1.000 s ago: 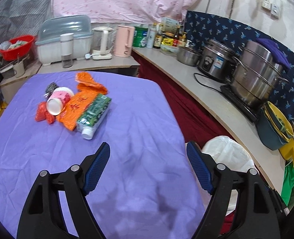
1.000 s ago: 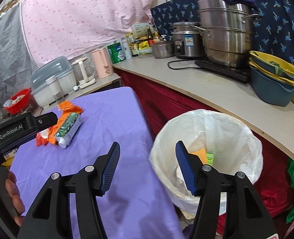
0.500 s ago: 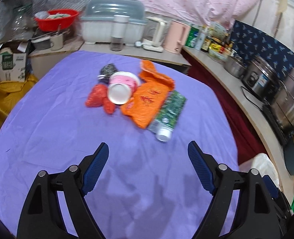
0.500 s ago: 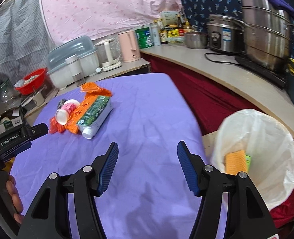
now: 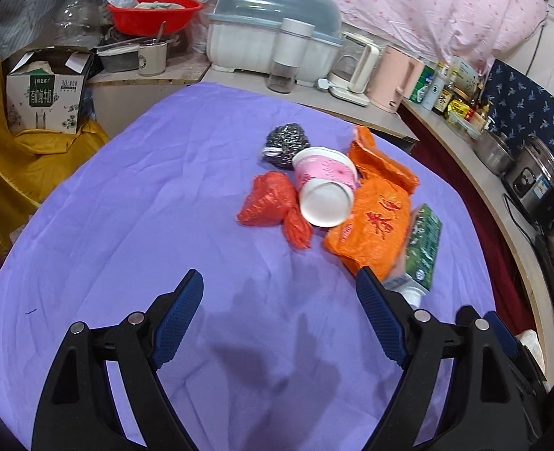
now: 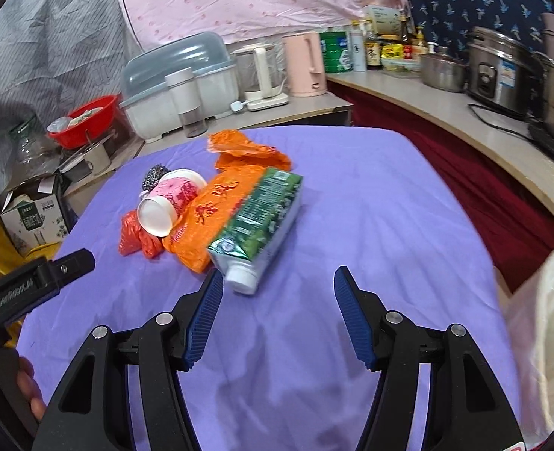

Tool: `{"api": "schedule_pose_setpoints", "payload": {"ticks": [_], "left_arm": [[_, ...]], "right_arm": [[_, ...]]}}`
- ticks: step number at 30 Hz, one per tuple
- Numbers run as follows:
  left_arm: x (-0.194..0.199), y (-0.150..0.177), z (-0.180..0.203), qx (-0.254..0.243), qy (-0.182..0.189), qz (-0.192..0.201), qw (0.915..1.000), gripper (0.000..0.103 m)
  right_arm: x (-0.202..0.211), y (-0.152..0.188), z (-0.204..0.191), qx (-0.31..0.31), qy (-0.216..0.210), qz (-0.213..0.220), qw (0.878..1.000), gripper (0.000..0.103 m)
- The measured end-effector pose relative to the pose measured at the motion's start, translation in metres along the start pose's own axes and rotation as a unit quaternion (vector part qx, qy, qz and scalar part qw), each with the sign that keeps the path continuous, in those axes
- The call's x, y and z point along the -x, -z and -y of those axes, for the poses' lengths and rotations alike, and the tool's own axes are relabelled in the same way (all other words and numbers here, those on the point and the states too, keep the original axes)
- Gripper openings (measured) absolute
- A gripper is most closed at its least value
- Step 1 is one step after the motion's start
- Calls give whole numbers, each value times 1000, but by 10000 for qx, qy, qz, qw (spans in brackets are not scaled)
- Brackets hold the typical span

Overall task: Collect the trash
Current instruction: 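Grasp the green milk carton with the right tool while the left tool approaches the orange bag, then grasp and lift the orange plastic bag with the left tool while the right tool holds the carton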

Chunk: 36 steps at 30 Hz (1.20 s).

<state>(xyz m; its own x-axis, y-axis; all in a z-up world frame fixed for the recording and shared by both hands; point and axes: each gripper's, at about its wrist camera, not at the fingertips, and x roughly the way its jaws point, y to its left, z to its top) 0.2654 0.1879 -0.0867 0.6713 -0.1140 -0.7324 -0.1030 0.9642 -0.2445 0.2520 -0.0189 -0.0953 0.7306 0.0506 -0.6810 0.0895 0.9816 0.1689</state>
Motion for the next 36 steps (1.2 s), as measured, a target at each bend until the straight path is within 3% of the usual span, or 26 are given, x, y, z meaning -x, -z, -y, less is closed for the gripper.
{"api": "schedule_pose_setpoints", "payload": {"ticks": [8, 16, 21, 36], "left_arm": [[-28, -7, -13, 60, -73, -131, 9999, 79], [-45, -10, -6, 28, -14, -227, 9997, 79], [-51, -10, 6, -60, 70, -279, 9996, 79], [-87, -4, 70, -323, 339, -504, 9976, 85]], "right_arm": [[-57, -13, -19, -120, -89, -258, 9996, 60], [-82, -12, -13, -272, -58, -418, 9987, 60], [-78, -8, -1, -292, -16, -378, 9989, 48], [-42, 13, 62, -648, 190, -301, 9973, 48]]}}
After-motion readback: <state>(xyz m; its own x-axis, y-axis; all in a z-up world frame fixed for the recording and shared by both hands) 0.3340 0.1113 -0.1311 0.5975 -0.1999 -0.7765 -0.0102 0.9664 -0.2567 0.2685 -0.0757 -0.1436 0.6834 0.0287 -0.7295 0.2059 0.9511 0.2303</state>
